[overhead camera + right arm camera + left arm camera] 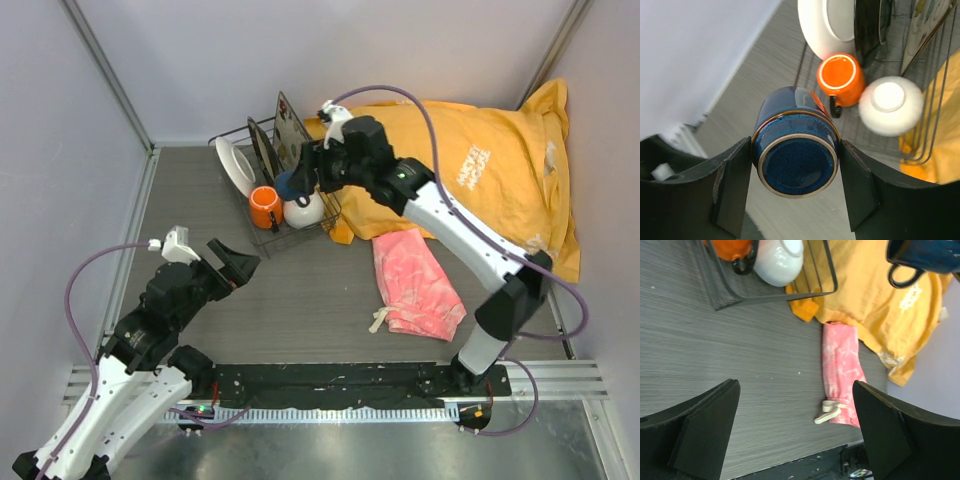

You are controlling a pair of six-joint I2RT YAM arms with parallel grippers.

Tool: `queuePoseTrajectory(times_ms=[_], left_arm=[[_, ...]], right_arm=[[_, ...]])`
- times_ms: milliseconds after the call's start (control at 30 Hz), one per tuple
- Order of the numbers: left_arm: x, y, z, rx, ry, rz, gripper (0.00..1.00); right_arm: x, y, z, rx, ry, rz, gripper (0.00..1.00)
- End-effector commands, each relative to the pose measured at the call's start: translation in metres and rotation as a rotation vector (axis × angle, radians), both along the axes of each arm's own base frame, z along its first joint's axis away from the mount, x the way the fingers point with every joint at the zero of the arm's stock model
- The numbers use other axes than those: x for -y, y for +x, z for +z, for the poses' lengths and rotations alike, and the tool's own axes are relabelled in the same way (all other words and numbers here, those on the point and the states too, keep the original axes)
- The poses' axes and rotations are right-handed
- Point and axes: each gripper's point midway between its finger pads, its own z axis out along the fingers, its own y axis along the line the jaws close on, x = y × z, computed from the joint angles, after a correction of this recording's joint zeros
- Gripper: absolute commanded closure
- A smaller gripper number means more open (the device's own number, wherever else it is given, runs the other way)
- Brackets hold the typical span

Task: Load the mixed dishes into the dish rack

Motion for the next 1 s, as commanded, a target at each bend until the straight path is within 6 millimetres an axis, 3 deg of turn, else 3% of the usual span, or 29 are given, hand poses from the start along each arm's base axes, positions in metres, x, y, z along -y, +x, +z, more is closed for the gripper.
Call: queuePoseTrajectory(times_ms=[0, 67, 100, 200, 400, 633, 967], left_arm=[[-0.019, -0.001, 0.0, -0.004, 0.104, 0.045, 0.0], [-0.021, -0.003, 0.003, 0.003, 0.105, 0.049, 0.0], [-0.022, -0.002, 0.004, 0.004, 0.112, 0.054, 0.0], [-0.024, -0.004, 0.007, 0.01, 0.12, 0.055, 0.0], [-0.024, -0.003, 0.007, 0.009, 0.134, 0.047, 0.0], [-0.025, -0.004, 0.006, 0.006, 0.147, 0.048, 0.0], [-0.034, -0.003, 0.008, -0.009, 0.188, 0.076, 0.0]], right_arm=[[-0.002, 0.022, -0.016, 0.111, -0.279, 0.008, 0.99], [-0.012, 0.029, -0.028, 0.142, -0.339, 0.04, 0.99], [-0.014, 0.031, -0.023, 0.171, -0.346, 0.042, 0.99], [-0.022, 0.039, -0.032, 0.237, -0.431, 0.065, 0.99], [-0.038, 0.043, -0.053, 0.326, -0.525, 0.173, 0.99], [-0.063, 0.033, -0.068, 0.378, -0.494, 0.344, 0.99], [-0.08, 0.03, -0.093, 0.403, -0.502, 0.486, 0.99]])
